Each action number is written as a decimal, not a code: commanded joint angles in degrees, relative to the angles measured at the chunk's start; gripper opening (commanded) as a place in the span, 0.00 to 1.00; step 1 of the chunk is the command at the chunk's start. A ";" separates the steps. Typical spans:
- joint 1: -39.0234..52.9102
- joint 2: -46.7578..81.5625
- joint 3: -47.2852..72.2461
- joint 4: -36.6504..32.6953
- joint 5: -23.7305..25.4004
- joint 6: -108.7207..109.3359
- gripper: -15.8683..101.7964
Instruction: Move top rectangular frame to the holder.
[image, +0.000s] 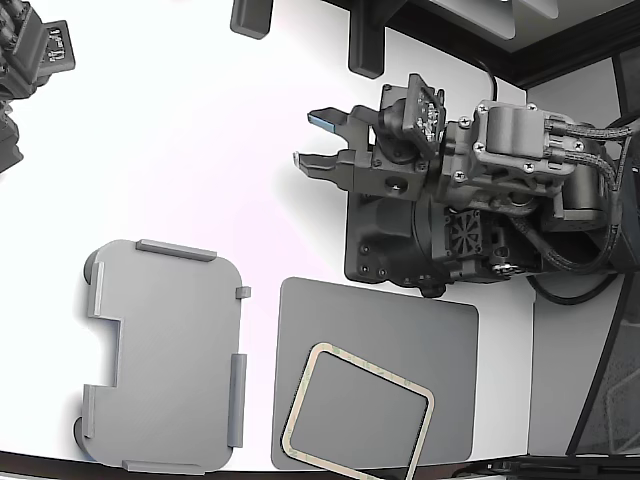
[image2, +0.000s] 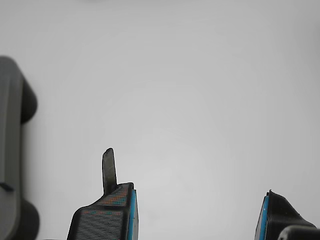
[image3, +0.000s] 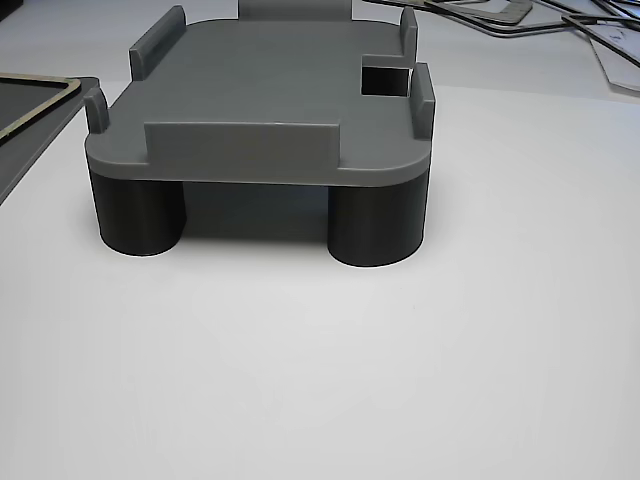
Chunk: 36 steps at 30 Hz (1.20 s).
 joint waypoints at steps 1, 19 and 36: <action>-0.88 1.32 -1.49 -0.62 -2.02 -1.49 0.98; -0.88 1.32 -1.49 -0.62 -2.02 -1.49 0.98; -1.41 -10.11 -17.75 3.69 -2.11 -4.48 0.98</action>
